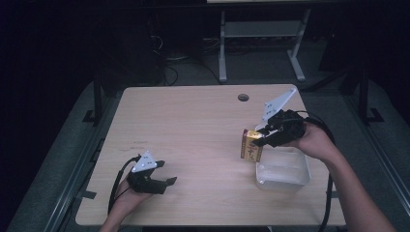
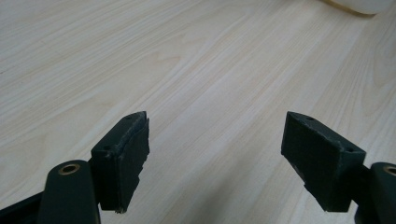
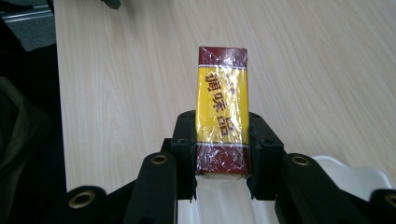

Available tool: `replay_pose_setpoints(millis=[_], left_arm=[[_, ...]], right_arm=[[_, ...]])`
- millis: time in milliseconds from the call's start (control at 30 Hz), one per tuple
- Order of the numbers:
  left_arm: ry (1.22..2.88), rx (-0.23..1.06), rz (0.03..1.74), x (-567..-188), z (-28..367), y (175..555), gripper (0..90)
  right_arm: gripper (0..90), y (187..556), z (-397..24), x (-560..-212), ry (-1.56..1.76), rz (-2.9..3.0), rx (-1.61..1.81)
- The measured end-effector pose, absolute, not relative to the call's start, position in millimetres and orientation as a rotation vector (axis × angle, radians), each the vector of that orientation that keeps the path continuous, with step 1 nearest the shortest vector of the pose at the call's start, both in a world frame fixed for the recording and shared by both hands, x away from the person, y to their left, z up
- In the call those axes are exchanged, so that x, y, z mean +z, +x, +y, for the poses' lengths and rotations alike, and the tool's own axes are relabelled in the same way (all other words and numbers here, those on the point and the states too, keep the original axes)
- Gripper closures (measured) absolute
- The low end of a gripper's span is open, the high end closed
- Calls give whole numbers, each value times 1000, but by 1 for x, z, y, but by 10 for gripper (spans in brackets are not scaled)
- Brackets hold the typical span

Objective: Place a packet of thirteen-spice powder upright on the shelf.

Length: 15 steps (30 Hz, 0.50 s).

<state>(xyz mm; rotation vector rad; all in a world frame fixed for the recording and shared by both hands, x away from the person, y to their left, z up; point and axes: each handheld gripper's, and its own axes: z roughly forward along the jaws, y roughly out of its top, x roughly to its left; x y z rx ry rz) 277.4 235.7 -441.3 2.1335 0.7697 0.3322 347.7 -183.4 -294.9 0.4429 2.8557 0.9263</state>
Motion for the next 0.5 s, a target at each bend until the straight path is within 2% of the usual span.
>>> replay_pose_setpoints(millis=[500], left_arm=[[2131,337,774,-441,237,278,229]], right_arm=[[681,346,-213,-294,494,2849,861]])
